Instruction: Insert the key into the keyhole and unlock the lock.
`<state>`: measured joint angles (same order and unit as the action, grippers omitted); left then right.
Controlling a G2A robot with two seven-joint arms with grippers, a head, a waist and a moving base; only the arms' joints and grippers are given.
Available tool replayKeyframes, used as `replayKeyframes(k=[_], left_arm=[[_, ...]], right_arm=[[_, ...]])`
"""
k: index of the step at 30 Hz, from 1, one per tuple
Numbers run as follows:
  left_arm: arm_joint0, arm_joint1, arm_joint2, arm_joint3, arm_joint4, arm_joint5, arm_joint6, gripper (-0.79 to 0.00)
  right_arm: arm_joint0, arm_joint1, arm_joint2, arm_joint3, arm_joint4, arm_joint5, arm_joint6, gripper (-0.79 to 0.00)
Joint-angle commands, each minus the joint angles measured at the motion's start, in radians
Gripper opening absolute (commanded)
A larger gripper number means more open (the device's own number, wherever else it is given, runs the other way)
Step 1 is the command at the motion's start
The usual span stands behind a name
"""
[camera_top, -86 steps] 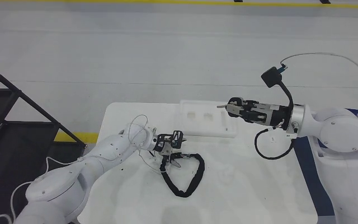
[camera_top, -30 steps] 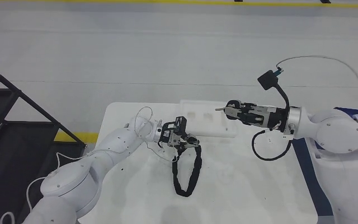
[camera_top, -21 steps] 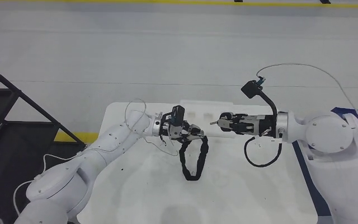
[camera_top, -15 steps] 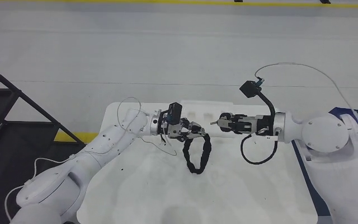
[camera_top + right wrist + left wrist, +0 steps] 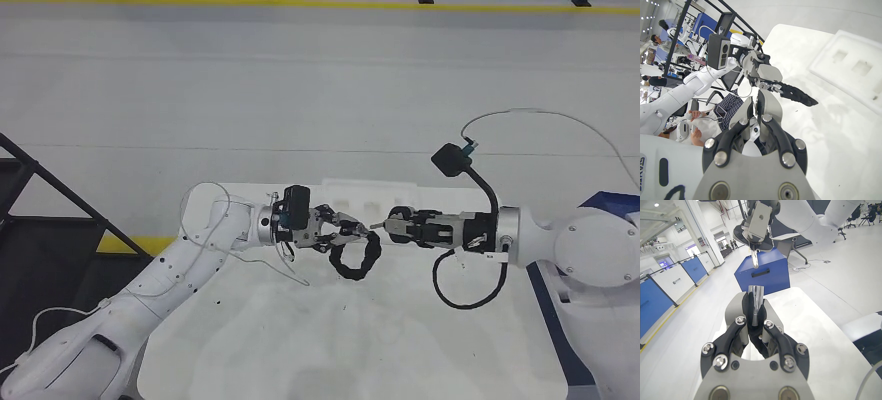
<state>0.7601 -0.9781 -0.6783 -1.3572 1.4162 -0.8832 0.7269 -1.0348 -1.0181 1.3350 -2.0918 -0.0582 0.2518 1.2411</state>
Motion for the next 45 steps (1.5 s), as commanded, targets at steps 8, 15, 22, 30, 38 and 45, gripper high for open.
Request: replayKeyframes(k=[8, 15, 22, 30, 38, 45], left_arm=[[0.034, 0.007, -0.036, -0.032, 0.010, 0.055, 0.009, -0.785], [0.034, 0.007, -0.036, -0.032, 0.010, 0.055, 0.009, -0.785], [0.057, 0.005, -0.046, -0.048, -0.002, 0.101, -0.043, -0.785], [0.087, -0.010, -0.051, -0.081, 0.011, 0.190, -0.082, -0.785], [0.102, -0.020, -0.063, -0.087, 0.054, 0.244, -0.042, -0.785], [0.112, -0.026, -0.074, -0.089, 0.094, 0.257, -0.022, -0.785]], right_arm=[[-0.004, 0.003, 0.003, -0.016, 0.003, 0.016, -0.013, -0.785], [-0.004, 0.003, 0.003, -0.016, 0.003, 0.016, -0.013, -0.785], [-0.026, 0.005, 0.002, -0.032, 0.017, 0.045, -0.046, -0.785], [-0.007, 0.014, -0.024, -0.089, -0.066, 0.192, -0.037, -0.785], [0.003, 0.017, -0.060, -0.096, -0.083, 0.268, -0.068, -0.785], [0.004, 0.019, -0.067, -0.093, -0.079, 0.300, -0.109, -0.785]])
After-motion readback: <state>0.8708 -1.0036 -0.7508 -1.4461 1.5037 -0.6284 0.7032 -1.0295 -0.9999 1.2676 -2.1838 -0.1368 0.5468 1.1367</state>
